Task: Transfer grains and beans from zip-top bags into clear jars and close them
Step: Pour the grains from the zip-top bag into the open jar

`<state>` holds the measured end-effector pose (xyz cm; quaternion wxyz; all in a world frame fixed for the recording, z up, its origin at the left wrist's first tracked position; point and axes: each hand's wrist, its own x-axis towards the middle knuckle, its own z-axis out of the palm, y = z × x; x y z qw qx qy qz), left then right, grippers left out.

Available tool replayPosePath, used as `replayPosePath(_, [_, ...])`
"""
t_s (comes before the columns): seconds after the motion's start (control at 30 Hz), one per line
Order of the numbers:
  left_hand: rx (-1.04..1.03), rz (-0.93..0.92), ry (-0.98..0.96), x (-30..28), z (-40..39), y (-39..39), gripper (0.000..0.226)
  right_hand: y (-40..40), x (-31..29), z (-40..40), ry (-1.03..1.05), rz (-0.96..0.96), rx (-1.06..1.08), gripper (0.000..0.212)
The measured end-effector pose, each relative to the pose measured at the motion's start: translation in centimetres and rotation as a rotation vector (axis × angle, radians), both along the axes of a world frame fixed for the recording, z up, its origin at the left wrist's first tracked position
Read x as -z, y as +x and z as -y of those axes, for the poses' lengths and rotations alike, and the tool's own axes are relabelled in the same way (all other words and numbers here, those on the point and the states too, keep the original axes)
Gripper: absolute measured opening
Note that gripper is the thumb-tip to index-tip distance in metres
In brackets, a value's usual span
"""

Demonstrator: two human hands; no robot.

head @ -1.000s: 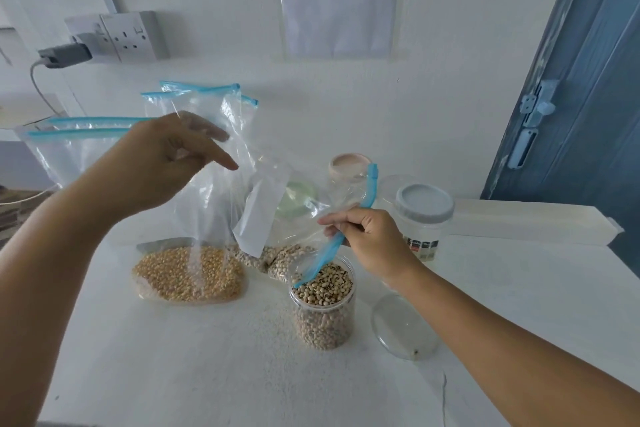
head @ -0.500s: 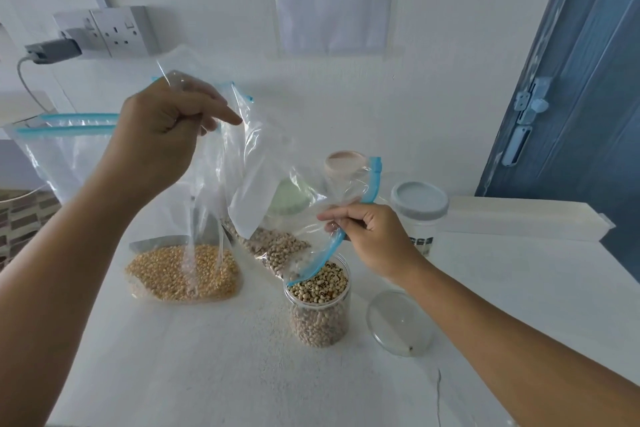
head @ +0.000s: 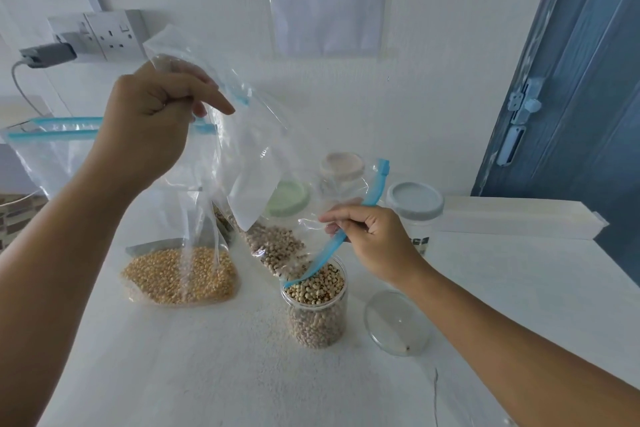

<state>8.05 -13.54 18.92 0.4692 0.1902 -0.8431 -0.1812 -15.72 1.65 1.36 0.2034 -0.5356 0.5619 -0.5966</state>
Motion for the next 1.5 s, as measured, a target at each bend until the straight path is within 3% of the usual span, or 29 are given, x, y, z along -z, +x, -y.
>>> replayPosePath(1.5, [0.007, -0.079, -0.014, -0.9, -1.3, -0.9, 0.082, -0.2, -0.3, -1.8, -0.041, 0.013, 0.018, 0.034])
